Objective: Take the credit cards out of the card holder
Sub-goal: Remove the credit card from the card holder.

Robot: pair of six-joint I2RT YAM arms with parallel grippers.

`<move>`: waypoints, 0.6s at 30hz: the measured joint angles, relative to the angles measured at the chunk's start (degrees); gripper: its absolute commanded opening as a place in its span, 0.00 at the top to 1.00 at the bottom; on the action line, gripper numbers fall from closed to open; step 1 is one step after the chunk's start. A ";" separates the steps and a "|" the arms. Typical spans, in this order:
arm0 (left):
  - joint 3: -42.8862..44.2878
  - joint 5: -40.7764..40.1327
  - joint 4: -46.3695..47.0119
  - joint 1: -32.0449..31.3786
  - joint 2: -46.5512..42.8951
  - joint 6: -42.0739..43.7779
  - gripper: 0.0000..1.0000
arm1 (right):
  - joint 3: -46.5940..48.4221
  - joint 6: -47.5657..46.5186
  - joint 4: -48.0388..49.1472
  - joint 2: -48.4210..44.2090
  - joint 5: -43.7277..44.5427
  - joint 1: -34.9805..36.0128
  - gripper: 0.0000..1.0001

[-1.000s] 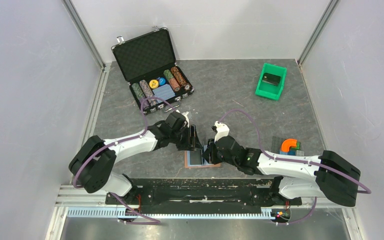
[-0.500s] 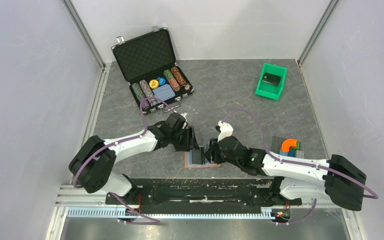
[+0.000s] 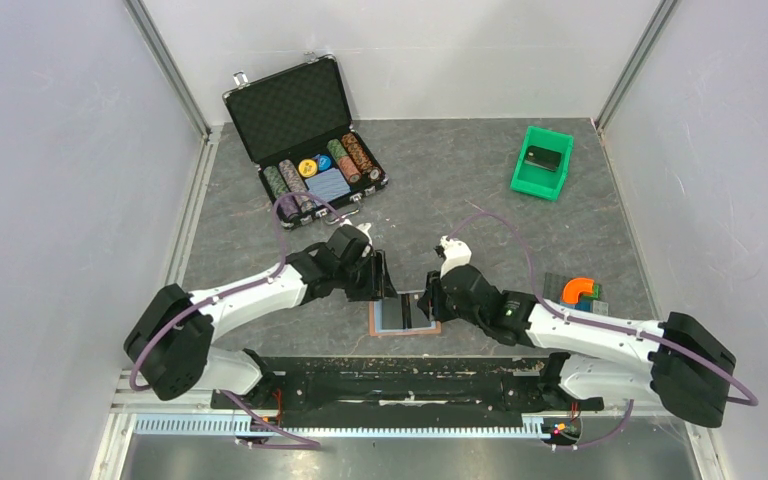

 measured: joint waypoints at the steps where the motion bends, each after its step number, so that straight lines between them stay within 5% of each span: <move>1: 0.00 0.33 0.68 -0.09 -0.11 -0.17 0.44 | 0.00 -0.20 0.26 0.28 -0.50 -0.68 0.69; 18: -5.79 6.69 18.14 -0.98 6.25 -5.35 0.47 | -7.28 -1.36 11.17 6.23 -13.88 -10.25 0.71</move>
